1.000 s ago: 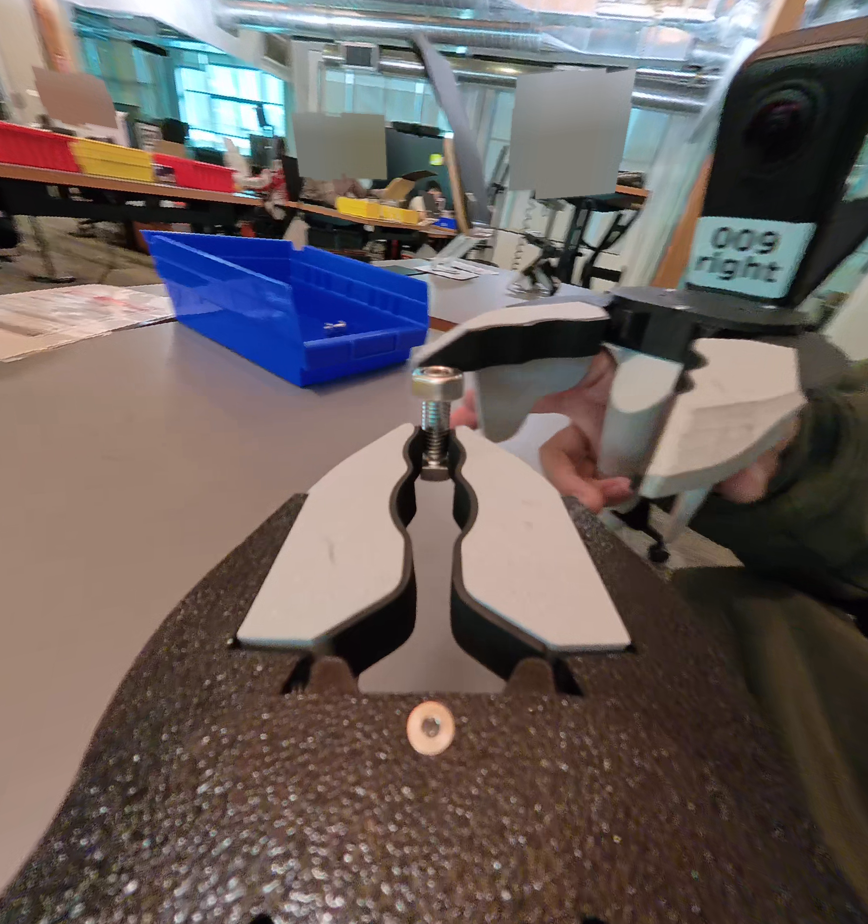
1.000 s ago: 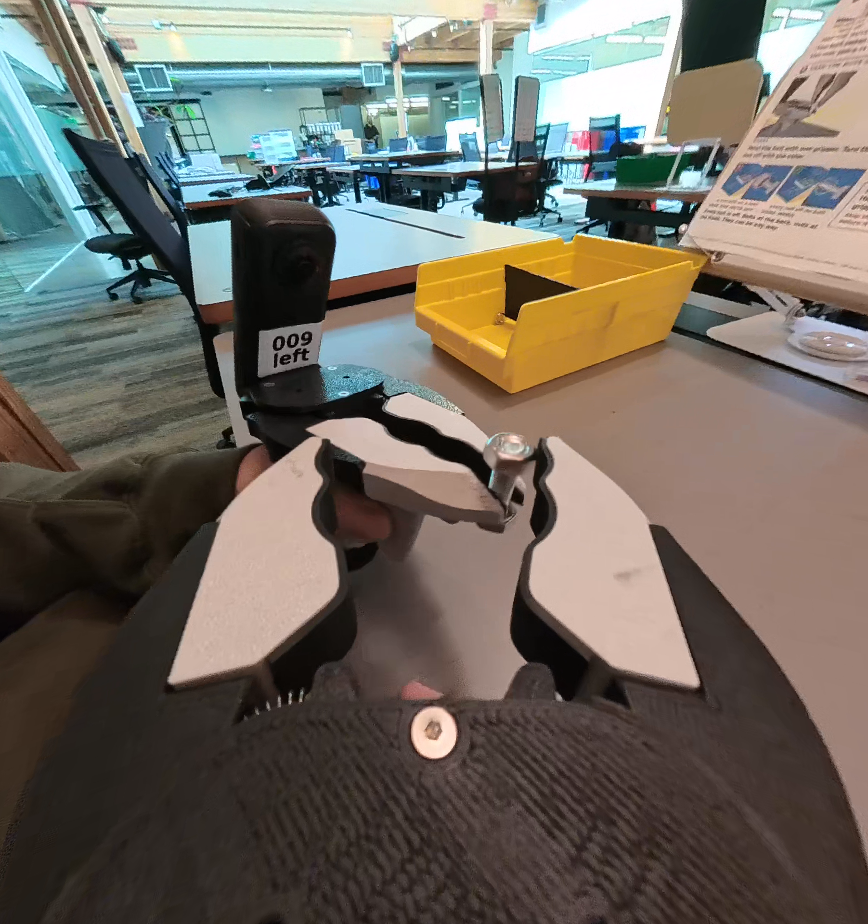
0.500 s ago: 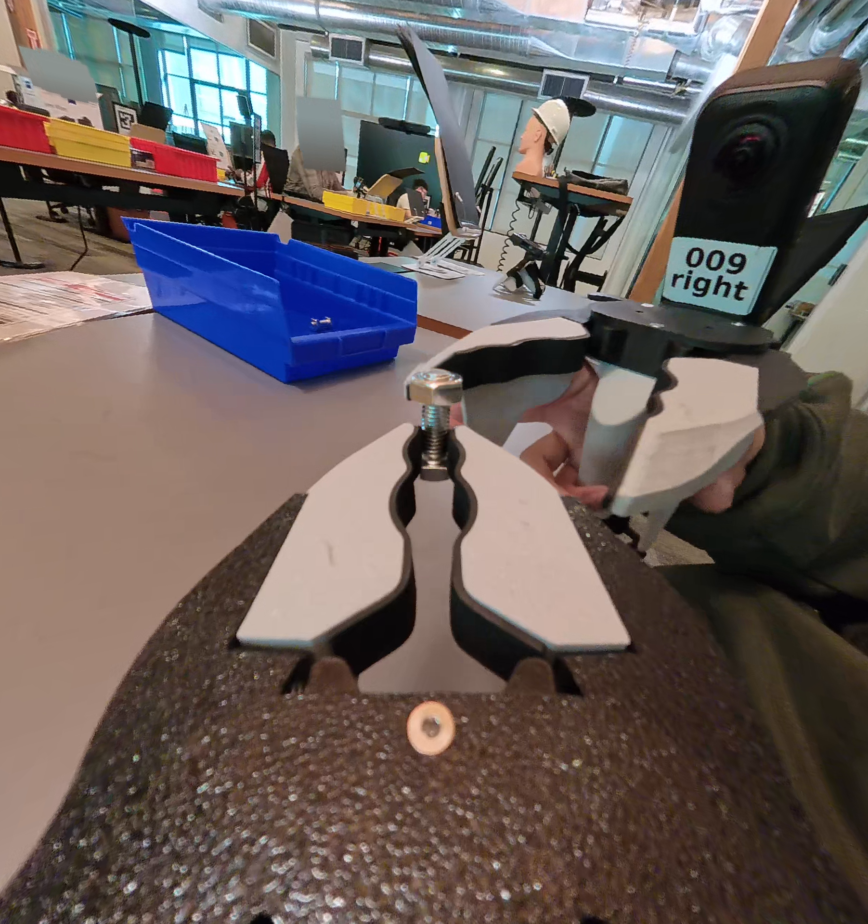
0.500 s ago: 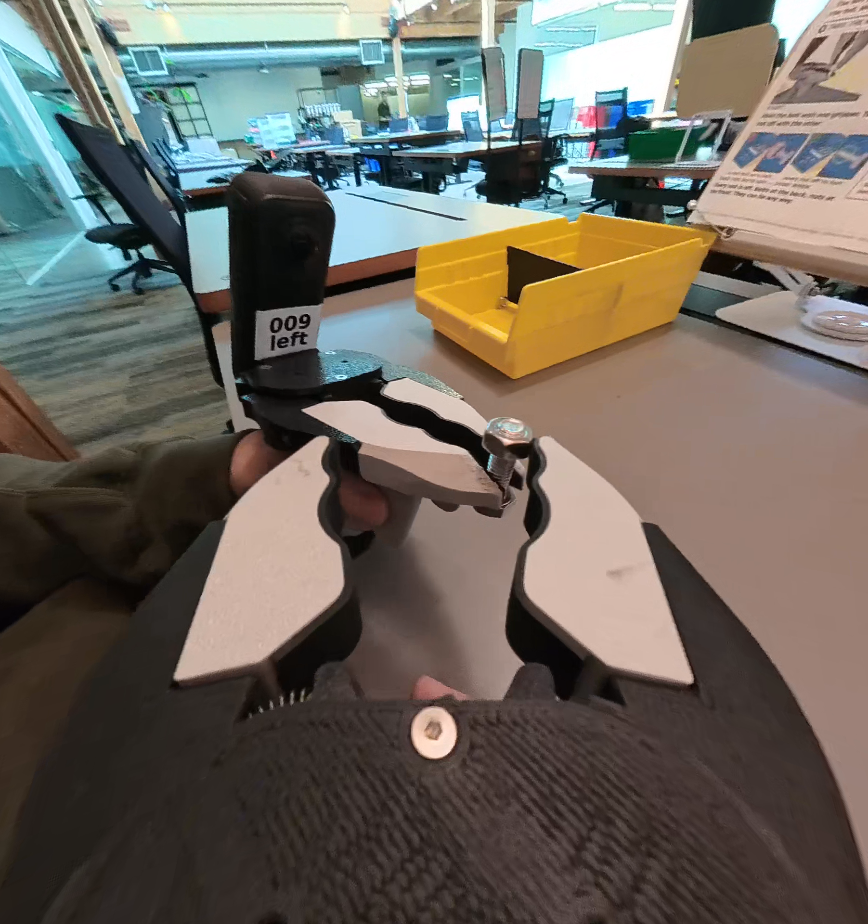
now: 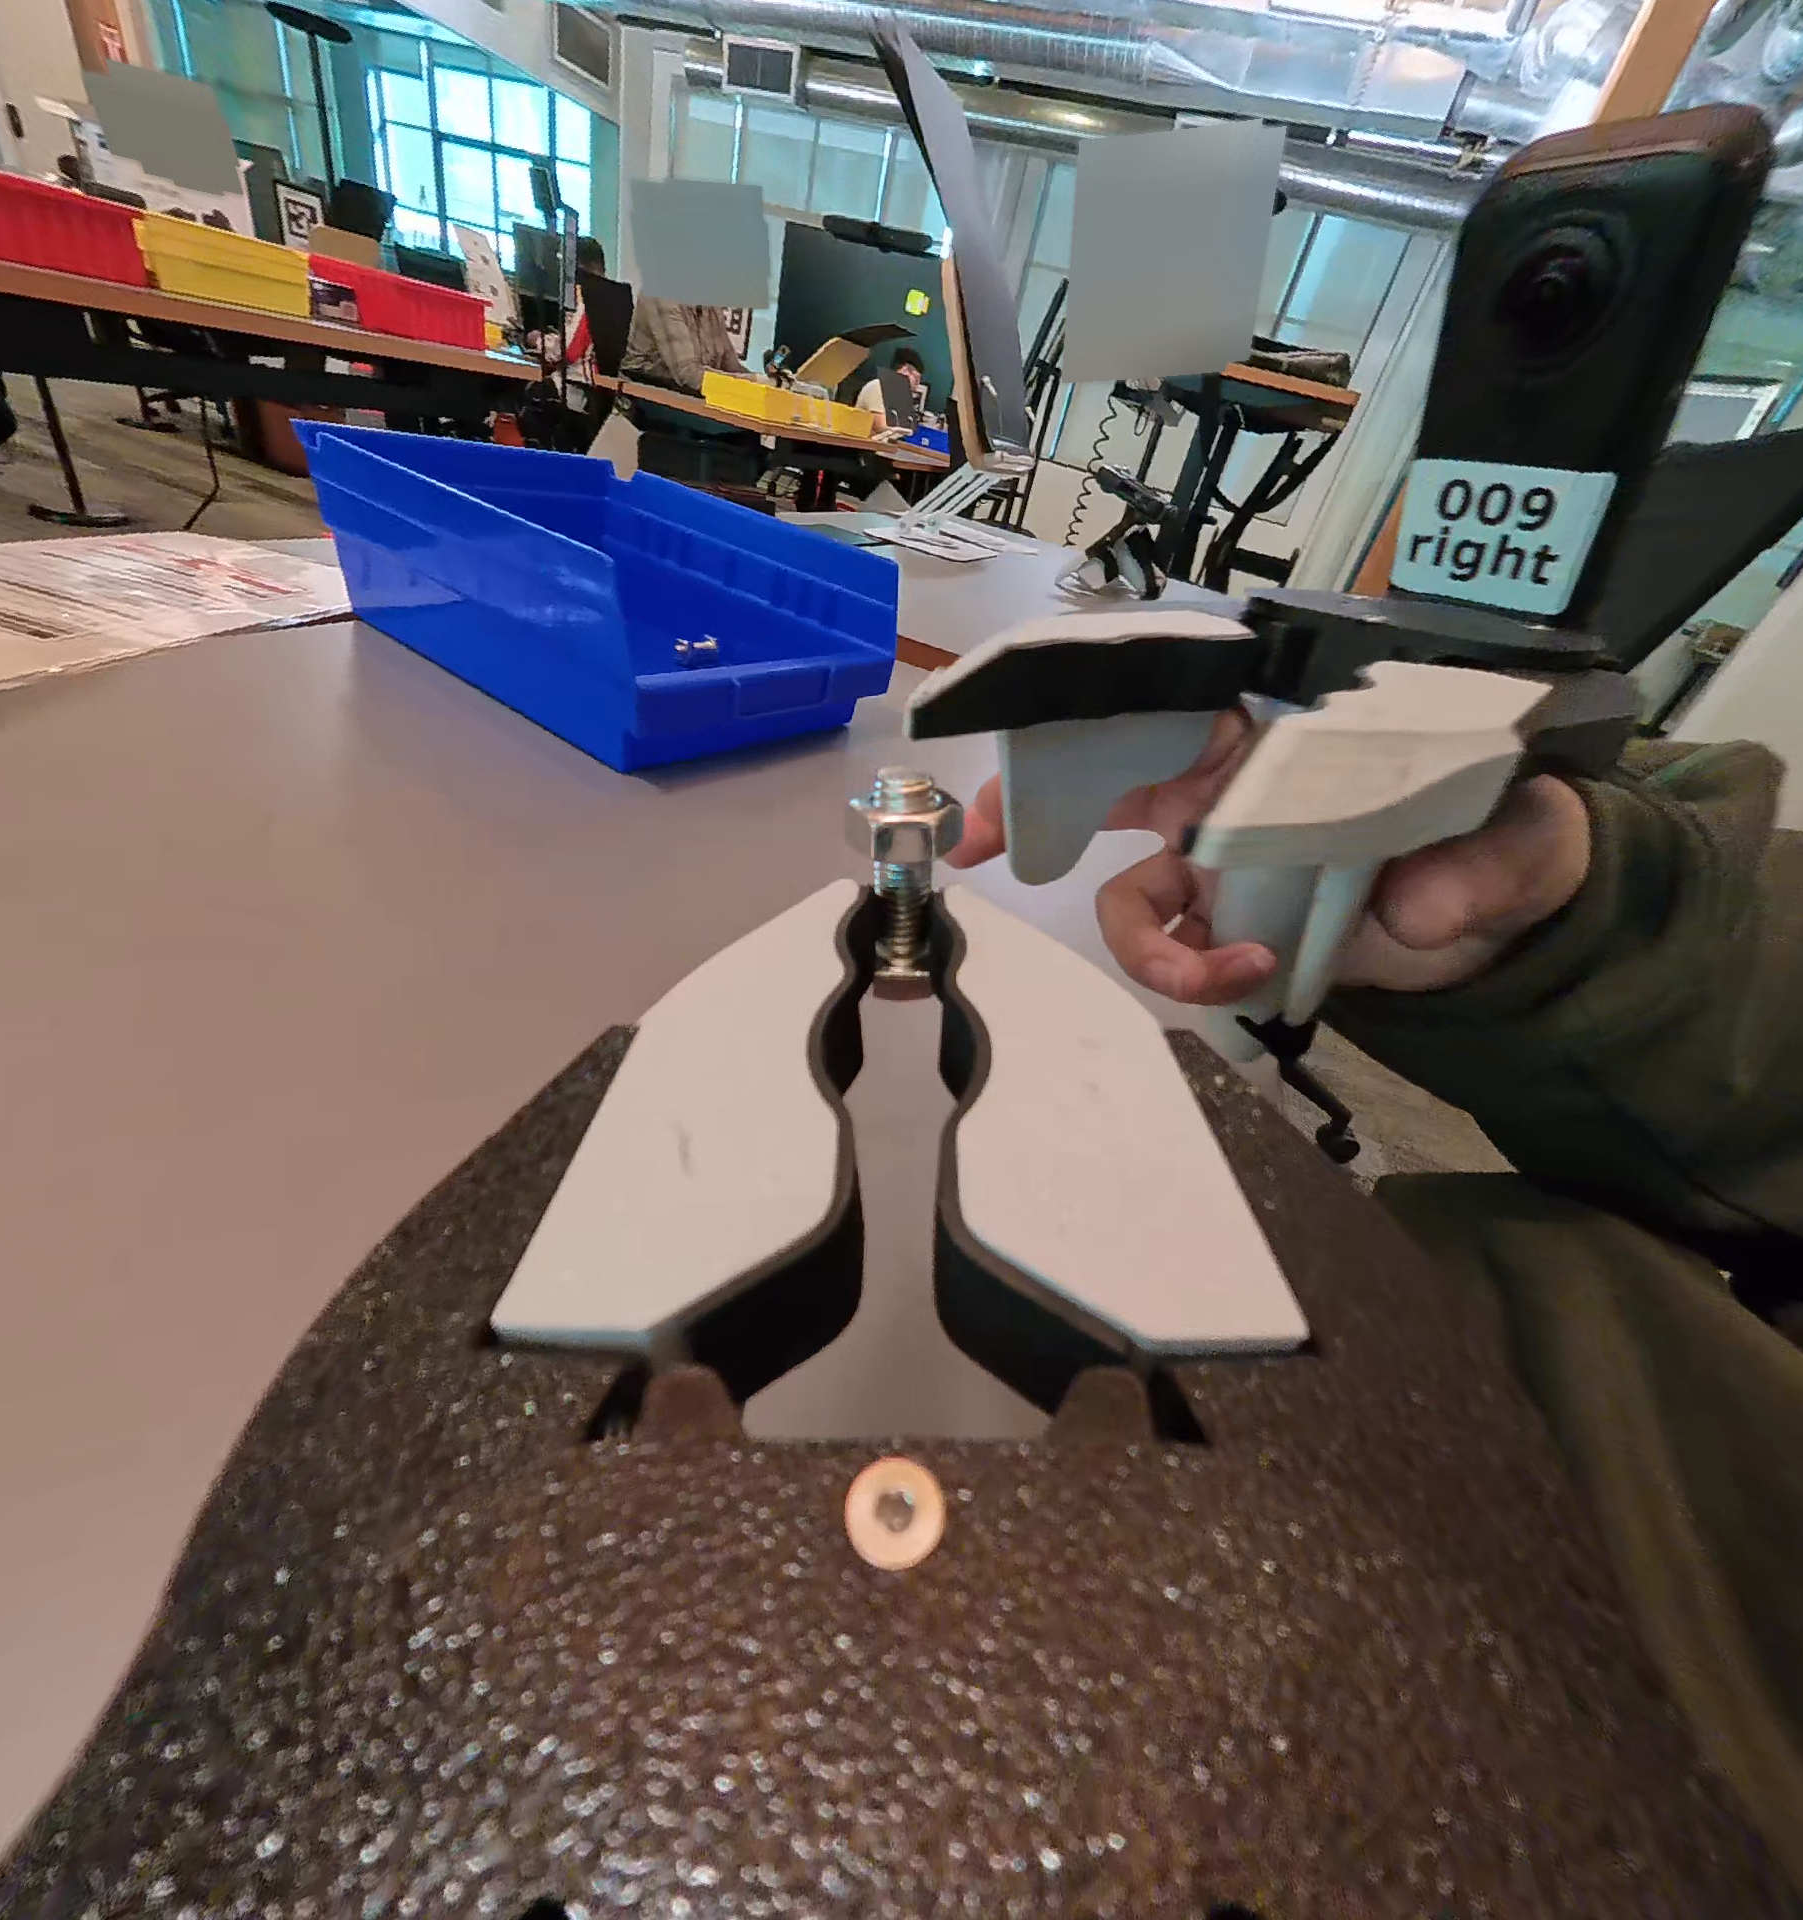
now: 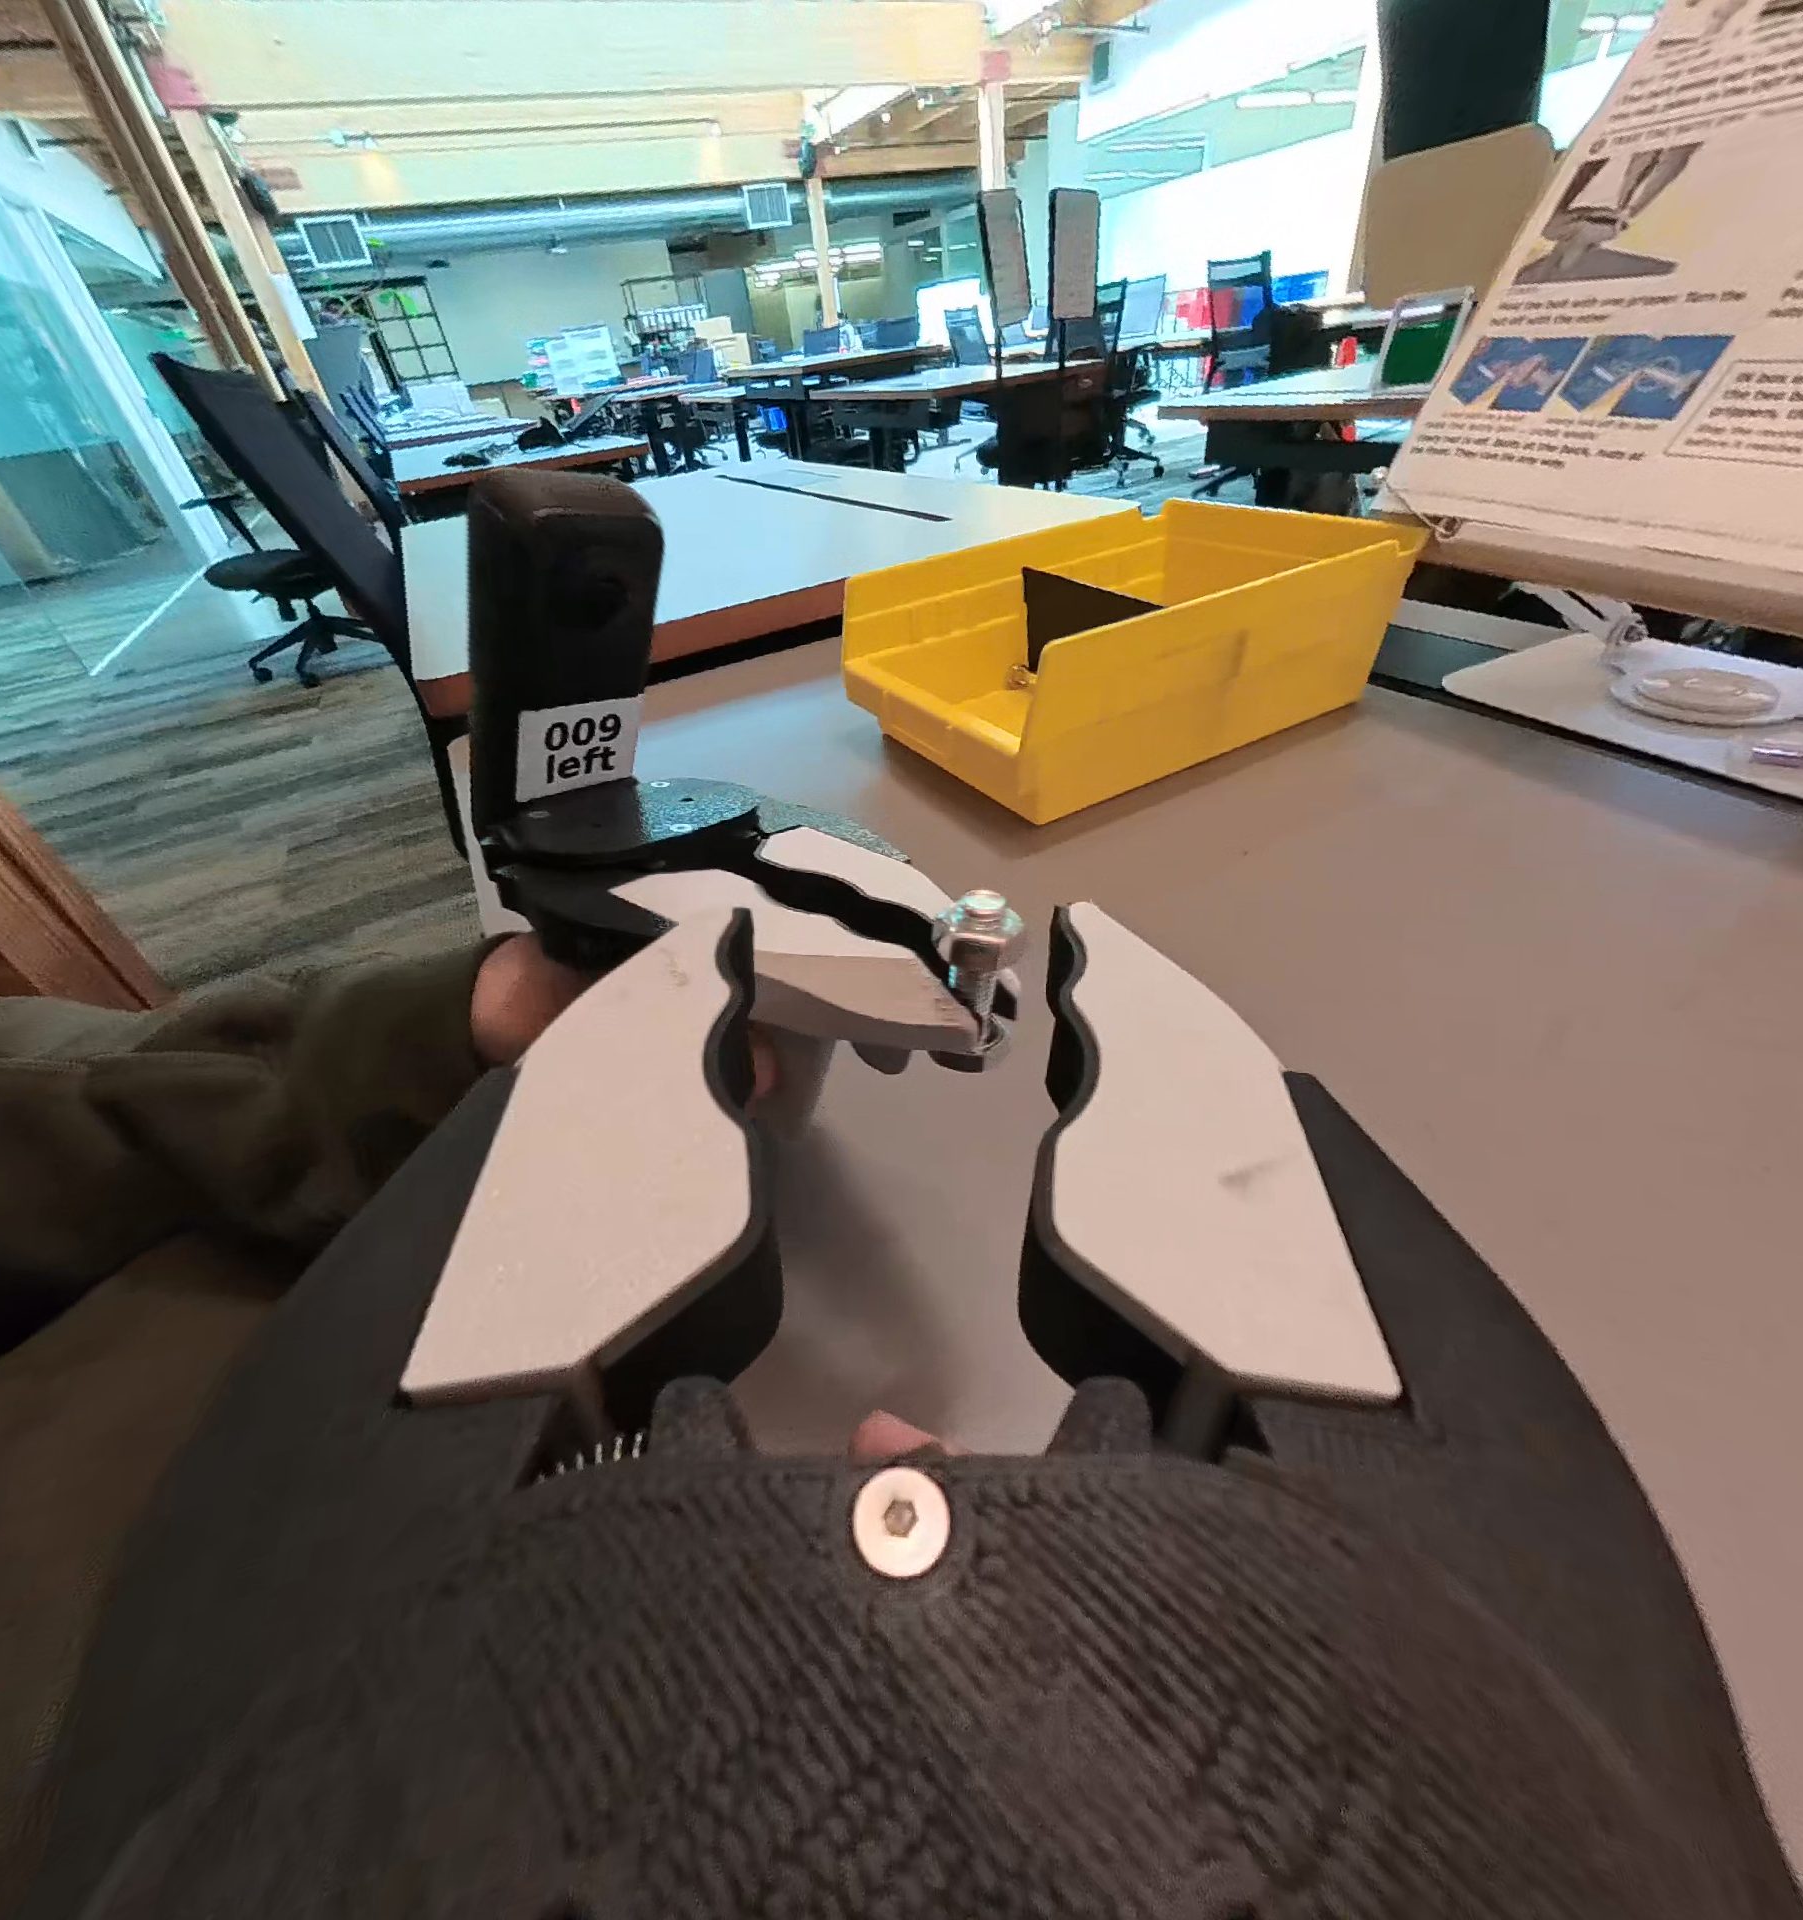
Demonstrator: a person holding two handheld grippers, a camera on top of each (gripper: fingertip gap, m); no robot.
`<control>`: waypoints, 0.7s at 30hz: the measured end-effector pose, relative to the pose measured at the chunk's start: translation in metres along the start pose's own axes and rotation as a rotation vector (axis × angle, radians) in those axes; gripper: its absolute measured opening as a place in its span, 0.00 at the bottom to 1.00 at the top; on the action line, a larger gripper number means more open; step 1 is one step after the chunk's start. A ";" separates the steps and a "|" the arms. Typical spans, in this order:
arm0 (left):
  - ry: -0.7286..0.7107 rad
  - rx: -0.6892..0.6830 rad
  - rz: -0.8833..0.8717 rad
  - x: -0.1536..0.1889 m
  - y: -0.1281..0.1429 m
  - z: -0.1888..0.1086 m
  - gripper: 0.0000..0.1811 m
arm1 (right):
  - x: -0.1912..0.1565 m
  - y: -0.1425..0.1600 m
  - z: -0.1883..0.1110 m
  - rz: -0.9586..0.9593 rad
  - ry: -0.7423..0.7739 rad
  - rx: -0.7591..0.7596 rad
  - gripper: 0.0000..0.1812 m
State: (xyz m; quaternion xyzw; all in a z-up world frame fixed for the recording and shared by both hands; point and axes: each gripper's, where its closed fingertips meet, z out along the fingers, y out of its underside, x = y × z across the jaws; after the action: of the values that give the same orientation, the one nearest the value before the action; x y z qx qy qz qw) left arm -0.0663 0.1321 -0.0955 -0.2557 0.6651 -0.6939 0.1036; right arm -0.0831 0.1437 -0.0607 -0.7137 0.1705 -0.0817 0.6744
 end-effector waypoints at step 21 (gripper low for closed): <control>-0.068 -0.010 0.158 0.004 -0.001 0.006 0.18 | 0.017 0.011 0.000 -0.064 0.041 -0.027 0.10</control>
State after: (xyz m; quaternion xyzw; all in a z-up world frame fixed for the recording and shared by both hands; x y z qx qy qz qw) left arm -0.0661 0.1252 -0.0936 -0.2263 0.6828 -0.6711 0.1793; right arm -0.0692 0.1370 -0.0736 -0.7261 0.1626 -0.1154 0.6581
